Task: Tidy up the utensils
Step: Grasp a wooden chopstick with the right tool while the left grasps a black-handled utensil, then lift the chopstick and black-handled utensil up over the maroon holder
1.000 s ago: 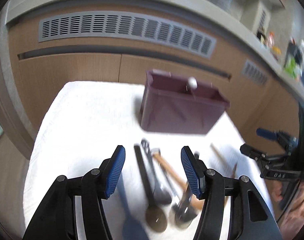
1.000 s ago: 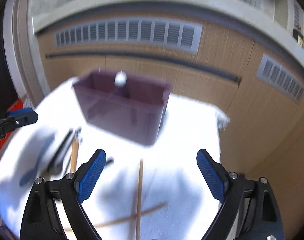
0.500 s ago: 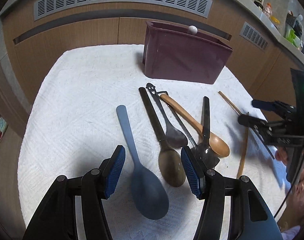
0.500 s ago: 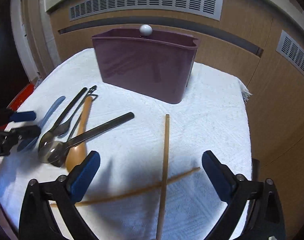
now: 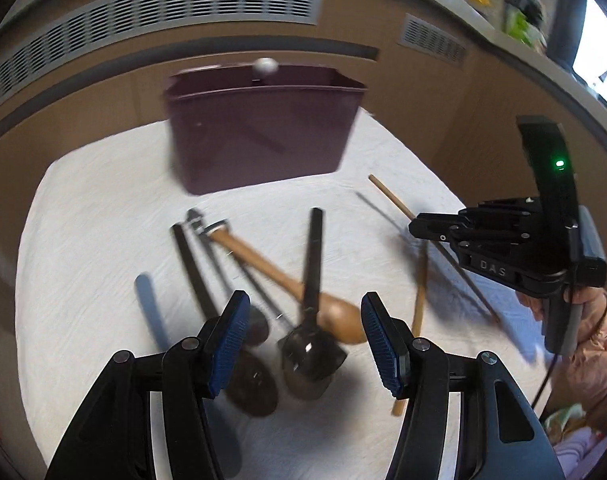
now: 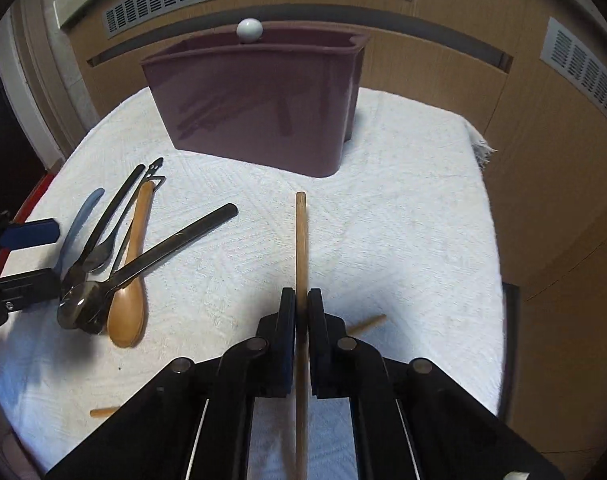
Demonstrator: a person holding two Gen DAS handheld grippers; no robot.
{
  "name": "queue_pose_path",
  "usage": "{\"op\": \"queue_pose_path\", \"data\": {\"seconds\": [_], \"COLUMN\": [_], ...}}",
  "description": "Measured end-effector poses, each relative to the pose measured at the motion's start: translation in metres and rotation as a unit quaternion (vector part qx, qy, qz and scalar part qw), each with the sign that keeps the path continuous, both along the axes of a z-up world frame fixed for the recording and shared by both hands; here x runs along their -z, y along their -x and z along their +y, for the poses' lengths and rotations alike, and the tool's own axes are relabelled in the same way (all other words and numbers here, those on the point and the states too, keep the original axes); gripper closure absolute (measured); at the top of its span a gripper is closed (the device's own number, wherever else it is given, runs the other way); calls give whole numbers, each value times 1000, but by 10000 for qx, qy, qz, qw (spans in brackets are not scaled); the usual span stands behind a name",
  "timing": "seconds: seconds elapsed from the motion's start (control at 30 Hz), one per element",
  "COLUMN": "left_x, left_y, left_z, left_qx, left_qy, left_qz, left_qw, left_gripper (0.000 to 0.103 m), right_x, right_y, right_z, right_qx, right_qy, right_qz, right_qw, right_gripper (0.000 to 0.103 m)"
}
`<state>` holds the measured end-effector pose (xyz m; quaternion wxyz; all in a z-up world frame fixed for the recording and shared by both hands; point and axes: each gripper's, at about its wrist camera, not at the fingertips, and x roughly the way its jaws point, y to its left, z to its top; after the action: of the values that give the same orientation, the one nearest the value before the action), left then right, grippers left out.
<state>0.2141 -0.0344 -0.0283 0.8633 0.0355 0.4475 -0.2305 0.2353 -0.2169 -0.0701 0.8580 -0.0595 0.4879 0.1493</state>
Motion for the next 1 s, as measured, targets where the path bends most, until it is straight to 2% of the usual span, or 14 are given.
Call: {"op": "queue_pose_path", "data": {"seconds": [0.13,0.23,0.4,0.57,0.67,0.73,0.83,0.9,1.0], "left_x": [3,12,27,34,37,38,39,40,38], "left_y": [-20,-39,-60,-65,-68,-69,-70,-70,-59], "left_z": [-29,-44,-53,-60,-61,-62,-66,-66,-60], "left_qx": [348,370,206,218,203,190,145,87,40], "left_qy": [-400,-699,-878,-1053,-1099,-1101,-1071,-1058,-765], "left_qz": [98,306,719,800,815,783,701,577,509], "left_qw": [9985,9964,9933,9910,9904,9906,9917,9927,9958], "left_gripper": [47,57,73,73,73,77,89,90,91], "right_x": [-10,-15,-22,-28,-29,-29,-30,-30,-31], "right_y": [15,25,36,44,49,51,51,51,51], "right_z": [-9,-13,-18,-24,-27,-29,-31,-30,-29], "right_qx": [11,22,13,-9,-22,-5,27,26,30], "right_qy": [-161,-315,-415,-510,-519,-516,-566,-618,-713], "right_qz": [-118,-188,-325,-426,-468,-500,-518,-500,-478], "right_qw": [9998,9993,9986,9978,9976,9974,9970,9968,9963], "right_gripper": [99,99,99,99,99,99,99,99,98]}}
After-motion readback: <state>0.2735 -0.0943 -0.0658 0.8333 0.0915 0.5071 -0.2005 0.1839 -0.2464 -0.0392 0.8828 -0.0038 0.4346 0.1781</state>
